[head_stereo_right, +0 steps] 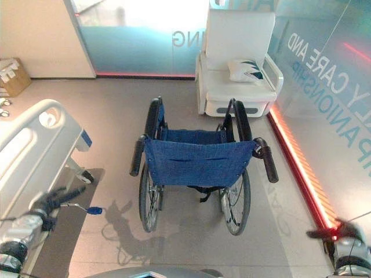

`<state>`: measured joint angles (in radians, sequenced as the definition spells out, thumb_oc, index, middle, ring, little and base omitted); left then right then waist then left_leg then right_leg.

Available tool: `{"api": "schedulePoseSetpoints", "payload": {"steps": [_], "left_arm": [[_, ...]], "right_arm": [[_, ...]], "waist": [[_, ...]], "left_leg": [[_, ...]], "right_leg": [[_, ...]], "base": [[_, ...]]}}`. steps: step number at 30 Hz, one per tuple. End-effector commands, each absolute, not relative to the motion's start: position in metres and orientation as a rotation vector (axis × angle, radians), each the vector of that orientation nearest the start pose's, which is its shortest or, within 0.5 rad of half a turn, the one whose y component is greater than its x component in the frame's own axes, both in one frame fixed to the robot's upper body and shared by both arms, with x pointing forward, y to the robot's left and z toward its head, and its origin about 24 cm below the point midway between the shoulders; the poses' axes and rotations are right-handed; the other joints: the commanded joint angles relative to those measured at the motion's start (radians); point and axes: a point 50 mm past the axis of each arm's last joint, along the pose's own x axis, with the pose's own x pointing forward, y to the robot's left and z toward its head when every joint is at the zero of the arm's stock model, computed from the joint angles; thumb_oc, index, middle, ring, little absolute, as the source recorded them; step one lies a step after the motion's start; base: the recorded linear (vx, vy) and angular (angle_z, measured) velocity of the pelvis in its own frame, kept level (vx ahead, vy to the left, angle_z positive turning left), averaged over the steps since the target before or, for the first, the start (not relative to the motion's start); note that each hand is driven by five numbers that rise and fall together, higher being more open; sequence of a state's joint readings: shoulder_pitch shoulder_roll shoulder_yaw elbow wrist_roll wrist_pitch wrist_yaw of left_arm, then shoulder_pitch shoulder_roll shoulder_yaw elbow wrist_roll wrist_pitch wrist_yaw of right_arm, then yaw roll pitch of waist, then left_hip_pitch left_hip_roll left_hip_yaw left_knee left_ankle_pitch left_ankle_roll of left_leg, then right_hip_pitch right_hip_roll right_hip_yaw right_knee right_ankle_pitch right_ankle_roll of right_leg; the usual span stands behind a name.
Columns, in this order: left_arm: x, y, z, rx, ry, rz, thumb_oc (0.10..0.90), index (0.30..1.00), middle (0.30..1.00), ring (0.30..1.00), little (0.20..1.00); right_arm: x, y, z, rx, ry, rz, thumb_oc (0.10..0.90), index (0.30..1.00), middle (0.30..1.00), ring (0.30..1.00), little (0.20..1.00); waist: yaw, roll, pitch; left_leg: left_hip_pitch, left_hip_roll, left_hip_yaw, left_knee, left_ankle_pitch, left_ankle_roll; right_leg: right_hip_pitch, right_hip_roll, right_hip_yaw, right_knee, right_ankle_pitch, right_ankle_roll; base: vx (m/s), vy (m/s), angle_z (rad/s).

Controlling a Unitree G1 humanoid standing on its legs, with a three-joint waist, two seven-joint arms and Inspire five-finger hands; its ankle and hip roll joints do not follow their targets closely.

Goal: Push the wheelchair next to the bed

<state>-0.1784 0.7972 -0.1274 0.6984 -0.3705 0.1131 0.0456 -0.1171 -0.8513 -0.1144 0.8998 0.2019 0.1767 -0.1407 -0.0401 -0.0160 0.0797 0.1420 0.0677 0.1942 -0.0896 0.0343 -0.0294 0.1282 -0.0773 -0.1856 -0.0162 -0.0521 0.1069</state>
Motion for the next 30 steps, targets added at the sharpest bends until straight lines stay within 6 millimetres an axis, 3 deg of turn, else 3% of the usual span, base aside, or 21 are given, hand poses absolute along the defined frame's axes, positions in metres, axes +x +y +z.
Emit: {"api": "schedulePoseSetpoints", "payload": {"steps": [1,2,3,6,7,9,13,19,30], "left_arm": [[0.288,0.359,0.102,0.381,0.205,0.383,0.8,0.9,0.9,0.9,0.9],[0.289,0.357,0.104,0.375,0.192,0.377,0.8,0.9,0.9,0.9,0.9],[0.295,0.347,0.12,0.345,0.126,0.347,0.8,0.9,0.9,0.9,0.9],[0.301,0.33,0.142,0.286,0.018,0.28,0.8,0.9,0.9,0.9,0.9],[0.304,0.316,0.156,0.236,-0.054,0.211,0.8,0.9,0.9,0.9,0.9],[0.305,0.307,0.164,0.203,-0.094,0.155,0.8,0.9,0.9,0.9,0.9],[0.31,0.279,0.175,0.092,-0.145,-0.016,0.8,0.9,0.9,0.9,0.9],[0.312,0.267,0.175,0.124,-0.088,-0.119,0.8,0.9,0.9,0.9,0.9],[0.314,0.287,0.167,0.219,0.047,-0.094,0.8,0.9,0.9,0.9,0.9]], "right_arm": [[0.226,-0.445,0.118,-0.593,0.303,-0.887,0.8,0.9,0.9,0.9,0.9],[0.228,-0.443,0.121,-0.593,0.281,-0.886,0.8,0.9,0.9,0.9,0.9],[0.237,-0.435,0.141,-0.593,0.171,-0.877,0.8,0.9,0.9,0.9,0.9],[0.248,-0.417,0.168,-0.583,0.003,-0.839,0.8,0.9,0.9,0.9,0.9],[0.257,-0.399,0.189,-0.562,-0.121,-0.798,0.8,0.9,0.9,0.9,0.9],[0.261,-0.387,0.201,-0.525,-0.202,-0.76,0.8,0.9,0.9,0.9,0.9],[0.277,-0.343,0.226,-0.322,-0.404,-0.546,0.8,0.9,0.9,0.9,0.9],[0.288,-0.315,0.215,-0.183,-0.34,-0.305,0.8,0.9,0.9,0.9,0.9],[0.298,-0.294,0.187,-0.043,-0.124,-0.095,0.8,0.9,0.9,0.9,0.9]], "waist": [[-0.008,0.0,-0.015],[-0.008,0.0,-0.016],[-0.011,0.0,-0.018],[-0.015,0.002,-0.018],[-0.017,0.004,-0.022],[-0.017,0.005,-0.024],[-0.015,0.01,-0.032],[-0.02,0.01,-0.033],[-0.023,0.002,-0.039]], "left_leg": [[-0.018,-0.062,0.038,0.02,-0.081,0.034],[-0.021,-0.062,0.039,0.02,-0.078,0.034],[-0.024,-0.063,0.04,0.018,-0.079,0.035],[-0.022,-0.064,0.041,0.015,-0.08,0.036],[-0.019,-0.064,0.045,0.013,-0.082,0.036],[-0.017,-0.063,0.047,0.012,-0.083,0.037],[-0.01,-0.064,0.055,0.013,-0.089,0.035],[-0.007,-0.065,0.063,0.012,-0.089,0.035],[-0.013,-0.065,0.073,0.014,-0.079,0.032]], "right_leg": [[-0.054,0.009,-0.013,0.023,0.029,0.008],[-0.058,0.01,-0.012,0.022,0.032,0.007],[-0.06,0.011,-0.008,0.022,0.031,0.007],[-0.059,0.011,-0.007,0.021,0.029,0.009],[-0.057,0.01,-0.008,0.019,0.027,0.01],[-0.055,0.01,-0.01,0.019,0.025,0.01],[-0.047,0.009,-0.018,0.02,0.019,0.012],[-0.045,0.007,-0.025,0.019,0.019,0.016],[-0.045,0.011,-0.037,0.012,0.025,0.015]], "base": [[-0.02,0.009,-0.12],[-0.03,0.012,-0.09],[0.0,0.0,0.0],[0.0,0.0,0.0],[0.0,0.0,0.0],[0.0,0.0,0.0],[0.0,0.0,0.0],[0.0,0.0,0.0],[-0.01,-0.009,0.0]]}}
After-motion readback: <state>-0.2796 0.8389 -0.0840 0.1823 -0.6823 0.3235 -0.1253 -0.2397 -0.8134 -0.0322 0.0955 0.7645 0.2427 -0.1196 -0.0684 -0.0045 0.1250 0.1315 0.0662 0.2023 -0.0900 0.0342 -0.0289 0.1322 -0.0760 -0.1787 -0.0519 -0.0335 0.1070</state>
